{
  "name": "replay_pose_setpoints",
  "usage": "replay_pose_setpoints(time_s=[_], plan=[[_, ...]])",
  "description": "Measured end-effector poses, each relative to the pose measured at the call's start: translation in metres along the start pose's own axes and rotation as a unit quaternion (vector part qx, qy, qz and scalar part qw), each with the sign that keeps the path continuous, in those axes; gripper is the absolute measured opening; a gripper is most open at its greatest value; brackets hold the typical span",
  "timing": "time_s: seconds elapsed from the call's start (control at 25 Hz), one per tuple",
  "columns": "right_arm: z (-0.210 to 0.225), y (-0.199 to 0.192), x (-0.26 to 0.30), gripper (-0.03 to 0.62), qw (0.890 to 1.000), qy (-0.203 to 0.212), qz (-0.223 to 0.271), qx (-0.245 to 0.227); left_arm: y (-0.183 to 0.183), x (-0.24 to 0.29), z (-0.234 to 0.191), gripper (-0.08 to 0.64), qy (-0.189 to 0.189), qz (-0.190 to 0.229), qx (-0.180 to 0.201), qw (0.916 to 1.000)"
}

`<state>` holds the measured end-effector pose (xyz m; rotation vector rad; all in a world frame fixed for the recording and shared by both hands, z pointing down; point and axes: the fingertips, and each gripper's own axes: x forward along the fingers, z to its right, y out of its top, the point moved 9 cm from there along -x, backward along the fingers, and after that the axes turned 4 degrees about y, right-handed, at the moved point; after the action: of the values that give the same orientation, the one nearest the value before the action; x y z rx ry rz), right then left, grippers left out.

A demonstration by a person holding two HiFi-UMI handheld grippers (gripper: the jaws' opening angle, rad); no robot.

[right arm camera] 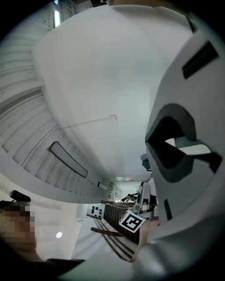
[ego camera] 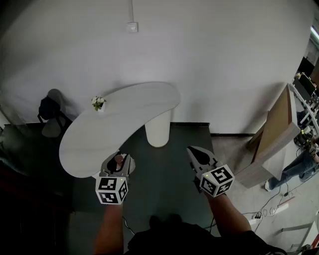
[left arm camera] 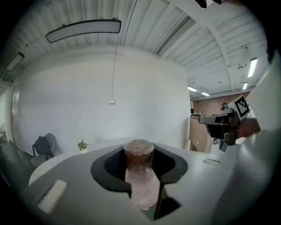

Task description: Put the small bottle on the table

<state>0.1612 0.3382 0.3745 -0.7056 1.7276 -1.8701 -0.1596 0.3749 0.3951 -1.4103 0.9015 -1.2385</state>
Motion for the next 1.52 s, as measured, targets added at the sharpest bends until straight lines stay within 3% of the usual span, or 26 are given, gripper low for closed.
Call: replay_pose_setpoints(time_s=[0.4, 0.6, 0.96, 1.52], plan=[[0.004, -0.003, -0.001, 0.011, 1.000, 0.004, 0.000, 0.005, -0.001, 0.003, 0.006, 0.140, -0.002, -0.004, 0.003, 1.0000], [0.009, 0.001, -0.010, 0.011, 1.000, -0.005, -0.013, -0.025, 0.001, 0.005, 0.017, 0.139, -0.002, -0.003, 0.004, 1.0000], [0.040, -0.006, -0.038, 0.012, 1.000, 0.004, 0.004, 0.017, 0.005, 0.019, 0.044, 0.138, 0.004, -0.002, 0.003, 1.0000], [0.075, -0.018, -0.025, 0.012, 1.000, 0.010, -0.023, 0.020, -0.005, 0.066, 0.061, 0.138, -0.020, -0.012, -0.006, 0.9997]])
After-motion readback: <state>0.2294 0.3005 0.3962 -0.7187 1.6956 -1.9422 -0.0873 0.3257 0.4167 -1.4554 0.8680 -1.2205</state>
